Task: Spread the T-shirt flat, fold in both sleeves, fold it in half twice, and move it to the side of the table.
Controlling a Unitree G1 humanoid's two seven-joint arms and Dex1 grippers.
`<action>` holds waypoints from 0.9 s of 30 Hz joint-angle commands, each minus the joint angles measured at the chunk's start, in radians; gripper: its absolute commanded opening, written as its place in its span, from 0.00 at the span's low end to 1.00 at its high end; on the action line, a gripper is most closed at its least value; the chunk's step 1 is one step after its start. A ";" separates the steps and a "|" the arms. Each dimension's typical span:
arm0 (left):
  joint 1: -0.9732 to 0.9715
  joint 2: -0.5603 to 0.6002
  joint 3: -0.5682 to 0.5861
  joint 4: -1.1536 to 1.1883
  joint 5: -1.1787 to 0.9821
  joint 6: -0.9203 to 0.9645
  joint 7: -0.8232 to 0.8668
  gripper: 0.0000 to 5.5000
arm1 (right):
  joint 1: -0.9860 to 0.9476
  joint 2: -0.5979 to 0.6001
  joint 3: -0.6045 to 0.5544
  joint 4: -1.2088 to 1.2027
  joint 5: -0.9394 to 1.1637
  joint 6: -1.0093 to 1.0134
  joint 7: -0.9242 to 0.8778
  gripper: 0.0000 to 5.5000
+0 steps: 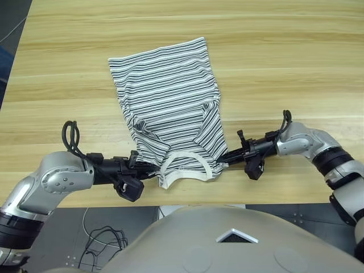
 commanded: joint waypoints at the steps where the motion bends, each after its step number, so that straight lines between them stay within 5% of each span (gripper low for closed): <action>1: 0.073 0.145 0.050 -0.163 -0.400 0.407 -0.126 0.04 | 0.005 -0.145 -0.017 -0.332 0.452 0.512 0.285 0.02; 5: 0.134 0.225 0.152 -0.146 -0.589 0.555 -0.280 0.04 | 0.021 -0.216 -0.084 -0.480 0.629 0.811 0.409 0.02; 13: 0.209 0.190 0.262 -0.104 -0.563 0.534 -0.454 0.04 | 0.107 -0.273 -0.288 -0.705 0.816 1.160 0.511 0.02; 27: -0.261 0.027 0.218 0.182 -0.614 0.650 -0.468 0.04 | -0.083 0.171 -0.445 -0.232 0.492 0.989 0.348 0.02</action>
